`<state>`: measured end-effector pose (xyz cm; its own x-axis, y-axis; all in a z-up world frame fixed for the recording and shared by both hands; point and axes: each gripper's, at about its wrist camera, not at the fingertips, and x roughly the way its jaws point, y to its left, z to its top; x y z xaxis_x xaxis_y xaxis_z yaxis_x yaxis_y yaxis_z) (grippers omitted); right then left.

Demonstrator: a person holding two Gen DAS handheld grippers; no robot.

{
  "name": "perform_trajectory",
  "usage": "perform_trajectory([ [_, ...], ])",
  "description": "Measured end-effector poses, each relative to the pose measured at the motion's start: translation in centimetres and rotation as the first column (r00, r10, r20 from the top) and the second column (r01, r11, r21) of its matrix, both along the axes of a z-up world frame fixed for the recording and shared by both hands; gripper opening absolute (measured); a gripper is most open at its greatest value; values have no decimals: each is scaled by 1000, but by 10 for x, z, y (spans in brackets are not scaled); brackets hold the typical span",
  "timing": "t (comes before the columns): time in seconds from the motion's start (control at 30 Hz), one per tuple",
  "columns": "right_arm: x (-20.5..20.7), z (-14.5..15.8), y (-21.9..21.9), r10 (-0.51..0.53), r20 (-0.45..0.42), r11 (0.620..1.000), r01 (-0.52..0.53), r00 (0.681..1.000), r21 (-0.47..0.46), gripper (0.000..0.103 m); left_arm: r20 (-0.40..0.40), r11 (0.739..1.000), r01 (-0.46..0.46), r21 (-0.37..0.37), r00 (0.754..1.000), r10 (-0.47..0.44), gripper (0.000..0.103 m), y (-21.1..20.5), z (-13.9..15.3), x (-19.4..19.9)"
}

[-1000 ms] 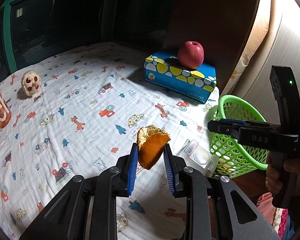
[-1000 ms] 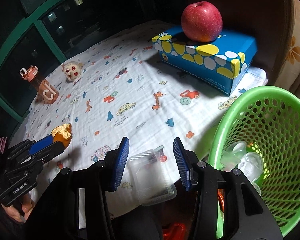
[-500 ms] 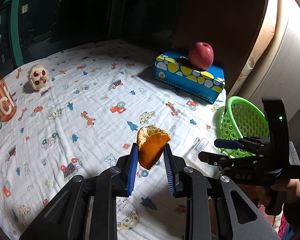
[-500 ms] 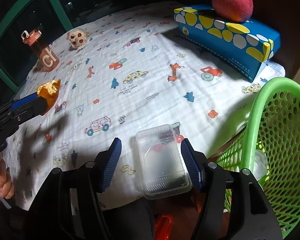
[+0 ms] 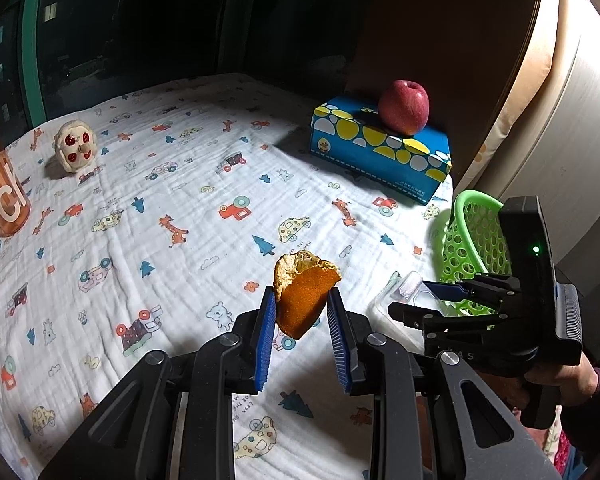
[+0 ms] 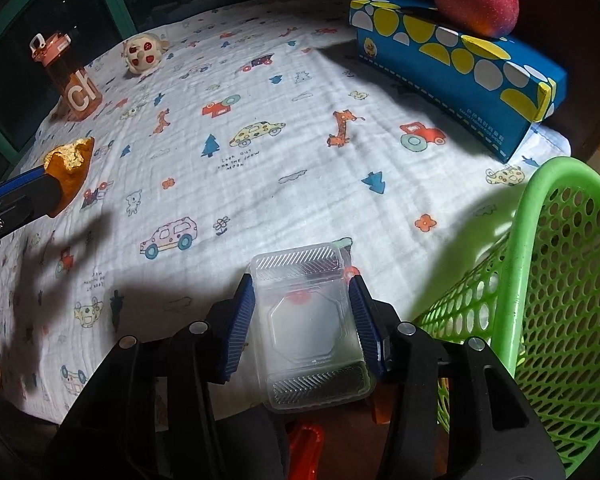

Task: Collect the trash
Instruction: 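Carry the clear box over the green basket with the right tool while the left tool carries the peel, then open the right tool to drop the box while the left tool drops the peel into the basket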

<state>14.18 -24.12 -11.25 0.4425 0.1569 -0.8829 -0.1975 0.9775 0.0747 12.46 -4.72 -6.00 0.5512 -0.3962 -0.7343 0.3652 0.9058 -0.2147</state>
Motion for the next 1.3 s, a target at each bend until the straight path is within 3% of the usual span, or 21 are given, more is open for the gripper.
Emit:
perform_trajectory([
  [0.33,-20,48,-24,-57,108,997,50,993,67,48,24,999,48,-8,999,-48,25,-20,14,0],
  [0.7,-47,81,-84,-172,174,985,164,970,59,48,39,985,174,-19,984,-173,25,-86,30,-1],
  [1.3,-88,90,-194,-391,196,920,388,899,55,49,58,936,353,7,934,-353,25,-201,52,-11],
])
